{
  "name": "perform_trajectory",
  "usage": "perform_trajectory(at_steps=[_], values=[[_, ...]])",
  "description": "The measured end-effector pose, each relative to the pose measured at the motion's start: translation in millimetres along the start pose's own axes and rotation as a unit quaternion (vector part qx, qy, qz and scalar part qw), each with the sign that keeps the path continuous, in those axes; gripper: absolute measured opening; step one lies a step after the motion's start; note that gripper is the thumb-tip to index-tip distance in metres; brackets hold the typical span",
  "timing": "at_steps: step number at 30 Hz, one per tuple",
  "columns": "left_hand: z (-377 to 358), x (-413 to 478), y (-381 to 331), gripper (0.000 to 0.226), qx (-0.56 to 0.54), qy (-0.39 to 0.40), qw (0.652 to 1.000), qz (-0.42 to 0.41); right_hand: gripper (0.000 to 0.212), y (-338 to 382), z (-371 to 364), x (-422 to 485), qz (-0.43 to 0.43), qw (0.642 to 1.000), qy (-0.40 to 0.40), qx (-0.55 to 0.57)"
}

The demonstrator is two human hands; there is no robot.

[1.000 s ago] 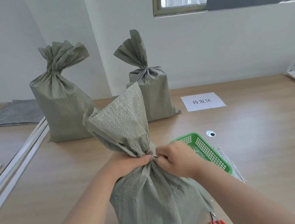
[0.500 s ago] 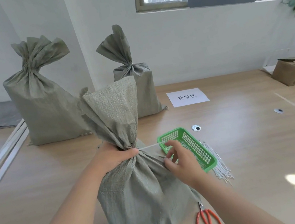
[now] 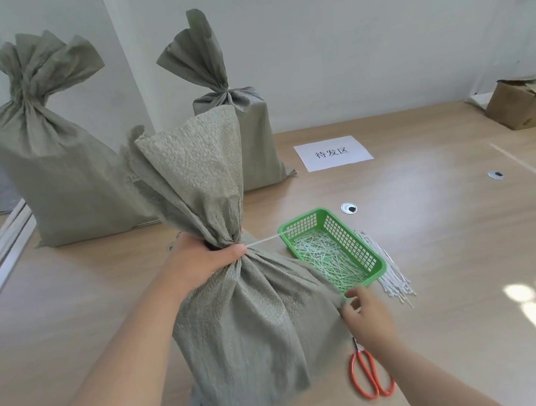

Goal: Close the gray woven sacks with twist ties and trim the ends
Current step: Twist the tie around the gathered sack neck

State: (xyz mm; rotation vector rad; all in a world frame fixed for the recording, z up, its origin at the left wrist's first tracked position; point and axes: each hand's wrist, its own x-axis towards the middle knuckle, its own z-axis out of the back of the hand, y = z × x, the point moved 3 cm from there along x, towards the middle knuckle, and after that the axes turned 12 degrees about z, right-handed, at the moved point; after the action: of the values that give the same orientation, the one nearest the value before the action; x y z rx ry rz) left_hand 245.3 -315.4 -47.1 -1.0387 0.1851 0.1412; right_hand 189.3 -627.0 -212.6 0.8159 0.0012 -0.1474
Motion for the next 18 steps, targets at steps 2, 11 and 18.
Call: perform_trajectory(at_steps=[2,11,18], values=[[1,0,1,0.046,0.0,-0.004,1.0,0.005,0.029,-17,-4,-7,-0.043,0.999,0.013,-0.014],[-2,0,2,0.019,-0.008,-0.003,0.999,-0.033,0.03,-80,-39,-36,-0.136,0.982,0.109,-0.079],[-2,2,3,0.022,-0.014,-0.007,0.999,-0.051,0.011,-96,-50,-43,-0.119,0.971,0.123,-0.166]])
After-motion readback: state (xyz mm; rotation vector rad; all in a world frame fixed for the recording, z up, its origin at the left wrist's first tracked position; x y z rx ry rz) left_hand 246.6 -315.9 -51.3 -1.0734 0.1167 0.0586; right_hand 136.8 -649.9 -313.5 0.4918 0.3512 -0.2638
